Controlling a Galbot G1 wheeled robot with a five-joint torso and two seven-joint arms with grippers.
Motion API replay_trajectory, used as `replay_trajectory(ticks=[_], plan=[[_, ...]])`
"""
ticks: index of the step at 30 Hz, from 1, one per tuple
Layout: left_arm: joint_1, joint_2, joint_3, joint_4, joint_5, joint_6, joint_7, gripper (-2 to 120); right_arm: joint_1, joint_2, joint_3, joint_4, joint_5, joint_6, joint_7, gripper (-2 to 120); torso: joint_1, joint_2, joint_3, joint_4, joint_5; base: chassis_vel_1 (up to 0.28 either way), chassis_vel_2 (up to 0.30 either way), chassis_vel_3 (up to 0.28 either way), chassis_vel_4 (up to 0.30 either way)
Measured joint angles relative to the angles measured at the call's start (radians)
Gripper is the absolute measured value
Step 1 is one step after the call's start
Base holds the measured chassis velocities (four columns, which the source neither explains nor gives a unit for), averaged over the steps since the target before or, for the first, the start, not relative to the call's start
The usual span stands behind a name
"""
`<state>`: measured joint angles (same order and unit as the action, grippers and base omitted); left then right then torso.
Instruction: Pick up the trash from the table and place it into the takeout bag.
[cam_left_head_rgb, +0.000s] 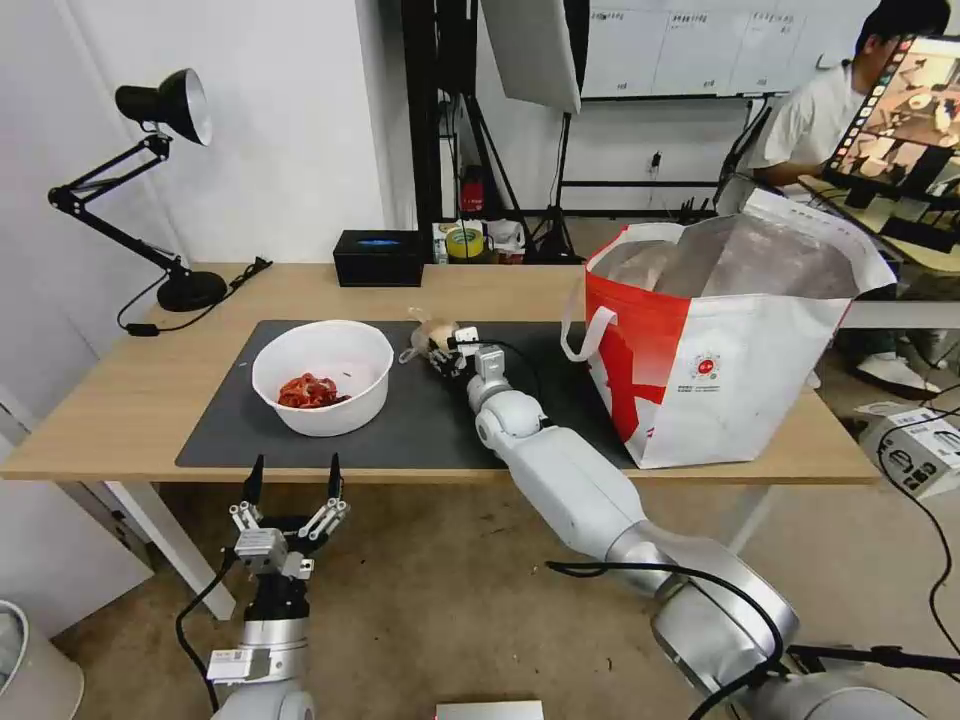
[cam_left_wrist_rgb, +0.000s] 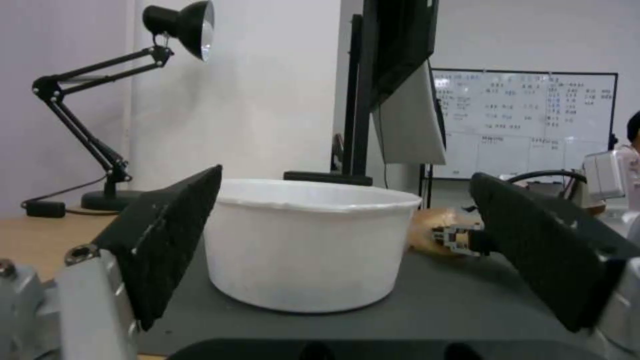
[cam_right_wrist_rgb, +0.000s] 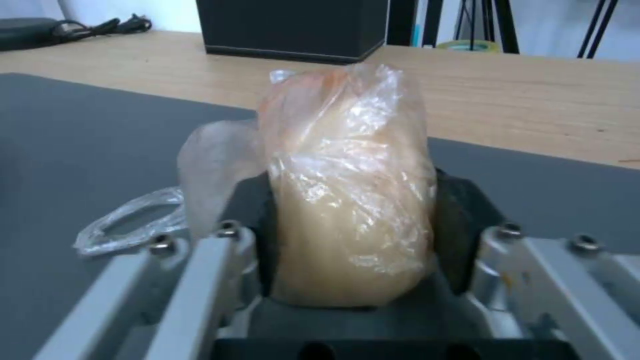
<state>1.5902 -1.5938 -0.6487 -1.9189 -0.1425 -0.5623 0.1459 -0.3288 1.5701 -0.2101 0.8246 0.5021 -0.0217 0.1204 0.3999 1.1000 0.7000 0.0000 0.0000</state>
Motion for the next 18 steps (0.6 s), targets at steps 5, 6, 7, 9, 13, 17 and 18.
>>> replay_trajectory(ticks=[5, 6, 7, 9, 13, 17, 18], plan=[[0.001, 0.0, 0.0, -0.002, 0.0, -0.001, 0.0, 100, -0.003, -0.001, 0.002, 0.003, 0.0, 0.0, 0.0, 27, 0.0, 0.0, 0.0, 0.0, 0.0, 0.0, 0.0, 0.0, 0.0], [0.002, 0.0, 0.0, -0.003, 0.0, -0.001, 0.0, 100, -0.004, -0.002, 0.003, 0.005, 0.0, 0.0, 0.0, 19, 0.0, 0.0, 0.0, 0.0, 0.0, 0.0, 0.0, 0.0, 0.0], [0.002, 0.0, 0.0, -0.003, 0.001, -0.002, 0.0, 100, -0.006, -0.002, 0.004, 0.007, 0.0, 0.0, 0.0, 15, 0.0, 0.0, 0.0, 0.0, 0.0, 0.0, 0.0, 0.0, 0.0], [0.003, 0.0, 0.0, -0.003, 0.001, -0.003, 0.0, 100, -0.006, -0.003, 0.004, 0.008, 0.0, 0.0, 0.001, 10, 0.0, 0.0, 0.0, 0.0, 0.0, 0.0, 0.0, 0.0, 0.0], [0.003, 0.0, -0.003, -0.005, 0.001, -0.004, 0.0, 100, -0.007, -0.005, 0.004, 0.013, 0.0, -0.001, 0.001, 4, 0.0, 0.0, 0.0, 0.0, 0.0, 0.0, 0.0, 0.0, 0.0], [0.002, 0.0, -0.004, -0.005, 0.0, -0.004, 0.0, 100, -0.008, -0.01, 0.004, 0.027, -0.001, -0.001, 0.003, 4, 0.0, 0.0, 0.0, 0.0, 0.0, 0.0, 0.0, 0.0, 0.0], [0.002, 0.0, -0.004, -0.005, 0.0, -0.004, 0.0, 100, -0.01, -0.013, 0.004, 0.035, -0.002, -0.001, 0.004, 4, 0.0, 0.0, 0.0, 0.0, 0.0, 0.0, 0.0, 0.0, 0.0]])
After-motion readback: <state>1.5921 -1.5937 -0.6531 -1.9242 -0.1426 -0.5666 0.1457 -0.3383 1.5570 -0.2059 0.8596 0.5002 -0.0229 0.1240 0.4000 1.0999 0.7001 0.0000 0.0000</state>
